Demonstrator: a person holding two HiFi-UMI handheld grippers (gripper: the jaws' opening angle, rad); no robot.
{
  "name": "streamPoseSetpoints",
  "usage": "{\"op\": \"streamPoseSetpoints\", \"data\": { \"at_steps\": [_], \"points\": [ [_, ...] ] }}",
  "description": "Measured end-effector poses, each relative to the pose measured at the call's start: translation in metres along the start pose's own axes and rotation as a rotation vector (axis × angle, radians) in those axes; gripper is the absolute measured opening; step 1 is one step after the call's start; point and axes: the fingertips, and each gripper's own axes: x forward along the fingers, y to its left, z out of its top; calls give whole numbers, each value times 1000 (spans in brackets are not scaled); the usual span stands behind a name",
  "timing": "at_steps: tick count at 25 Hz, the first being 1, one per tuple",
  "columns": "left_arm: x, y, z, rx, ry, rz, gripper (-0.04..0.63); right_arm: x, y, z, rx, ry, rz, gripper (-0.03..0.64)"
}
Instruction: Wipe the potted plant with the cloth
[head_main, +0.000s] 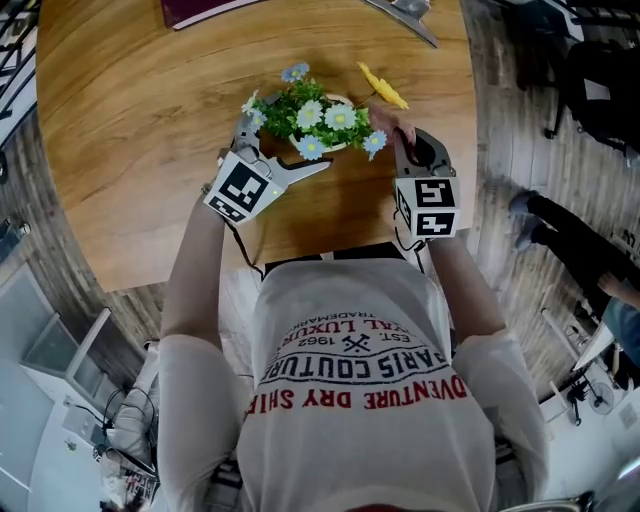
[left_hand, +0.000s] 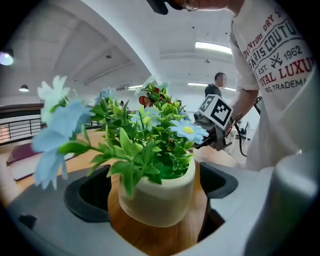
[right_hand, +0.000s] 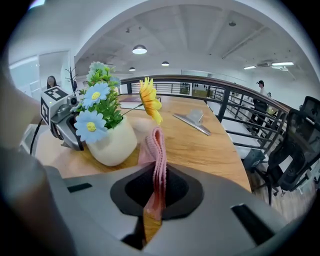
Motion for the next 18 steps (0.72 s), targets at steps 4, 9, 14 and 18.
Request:
{"op": "streamPoseSetpoints", "data": {
  "at_steps": [4,9,14,18],
  "points": [
    [13,1,-6,59,59,-67,538,6,-1,0,-2,6,0,37],
    [26,-2,-11,90,118,-135,537,12,-2,2,10,10,5,35],
    [27,-2,-11,87,121,-114,537,13,-1,0,23,18,5,35],
    [22,-1,-4,44,106,-51,537,7,0,0,33,21,6,35]
  ]
}}
